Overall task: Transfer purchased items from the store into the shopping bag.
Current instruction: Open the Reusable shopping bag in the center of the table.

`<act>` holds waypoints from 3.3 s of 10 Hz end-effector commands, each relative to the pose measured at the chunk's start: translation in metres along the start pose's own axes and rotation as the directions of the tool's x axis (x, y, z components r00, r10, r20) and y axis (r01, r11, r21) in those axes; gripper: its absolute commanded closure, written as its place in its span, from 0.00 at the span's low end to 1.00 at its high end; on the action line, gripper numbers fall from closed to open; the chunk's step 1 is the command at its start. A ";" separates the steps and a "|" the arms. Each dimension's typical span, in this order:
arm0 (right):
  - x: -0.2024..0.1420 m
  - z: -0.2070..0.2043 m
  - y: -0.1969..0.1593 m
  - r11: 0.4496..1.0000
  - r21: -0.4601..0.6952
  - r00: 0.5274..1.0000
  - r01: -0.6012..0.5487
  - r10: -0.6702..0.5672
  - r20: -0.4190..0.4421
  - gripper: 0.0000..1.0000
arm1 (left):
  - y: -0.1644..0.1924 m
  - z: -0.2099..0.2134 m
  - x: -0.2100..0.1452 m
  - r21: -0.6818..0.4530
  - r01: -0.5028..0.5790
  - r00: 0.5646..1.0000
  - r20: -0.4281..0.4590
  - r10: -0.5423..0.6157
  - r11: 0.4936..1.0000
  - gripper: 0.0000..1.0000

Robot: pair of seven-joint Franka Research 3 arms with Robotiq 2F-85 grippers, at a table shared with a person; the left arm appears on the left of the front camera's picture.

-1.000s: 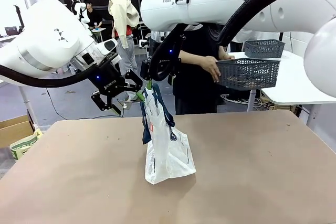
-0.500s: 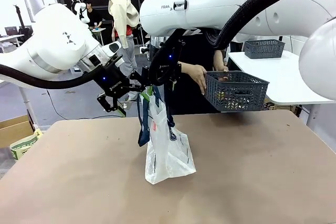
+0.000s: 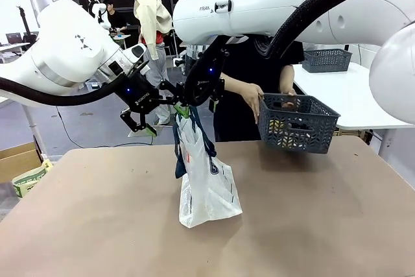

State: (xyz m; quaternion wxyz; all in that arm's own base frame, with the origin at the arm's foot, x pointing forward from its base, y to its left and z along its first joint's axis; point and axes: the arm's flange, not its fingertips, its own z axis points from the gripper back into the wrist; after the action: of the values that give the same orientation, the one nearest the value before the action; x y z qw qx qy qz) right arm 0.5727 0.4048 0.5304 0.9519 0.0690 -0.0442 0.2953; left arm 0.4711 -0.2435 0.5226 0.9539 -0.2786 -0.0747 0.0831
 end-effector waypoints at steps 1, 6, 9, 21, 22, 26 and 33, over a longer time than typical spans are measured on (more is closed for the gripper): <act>0.008 0.003 0.001 0.999 0.015 0.999 0.028 -0.028 -0.023 0.00 | 0.002 -0.009 -0.003 0.001 -0.026 0.999 -0.023 0.026 1.000 0.00; 0.006 -0.002 0.000 1.000 -0.008 1.000 -0.023 0.023 0.007 0.20 | 0.006 -0.032 0.000 -0.012 0.059 0.998 0.005 -0.059 0.998 0.17; 0.005 -0.001 -0.001 1.000 0.010 1.000 -0.006 0.006 0.006 0.79 | 0.007 -0.023 -0.002 -0.015 0.053 0.998 0.016 -0.053 0.998 0.77; -0.063 0.032 -0.045 0.992 -0.026 0.990 -0.121 0.123 0.066 1.00 | 0.036 -0.003 0.005 0.091 0.229 0.971 0.043 -0.233 0.969 1.00; -0.071 0.036 -0.052 0.989 -0.028 0.986 -0.148 0.150 0.069 1.00 | 0.039 0.003 0.008 0.122 0.268 0.961 0.032 -0.274 0.956 1.00; -0.077 0.022 -0.080 0.969 -0.068 0.970 -0.236 0.239 0.037 1.00 | 0.059 -0.007 0.010 0.267 0.339 0.940 -0.070 -0.333 0.902 1.00; -0.080 0.016 -0.086 0.893 -0.074 0.891 -0.445 0.449 0.064 1.00 | 0.035 -0.022 0.006 0.243 0.558 0.828 -0.099 -0.551 0.794 1.00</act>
State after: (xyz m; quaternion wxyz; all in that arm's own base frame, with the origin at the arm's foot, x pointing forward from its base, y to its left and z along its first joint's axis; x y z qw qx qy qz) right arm 0.5613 0.2990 0.5356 0.8700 0.0287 -0.0923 0.4835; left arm 0.4698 -0.2253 0.4895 0.9735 -0.1039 -0.1209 -0.1638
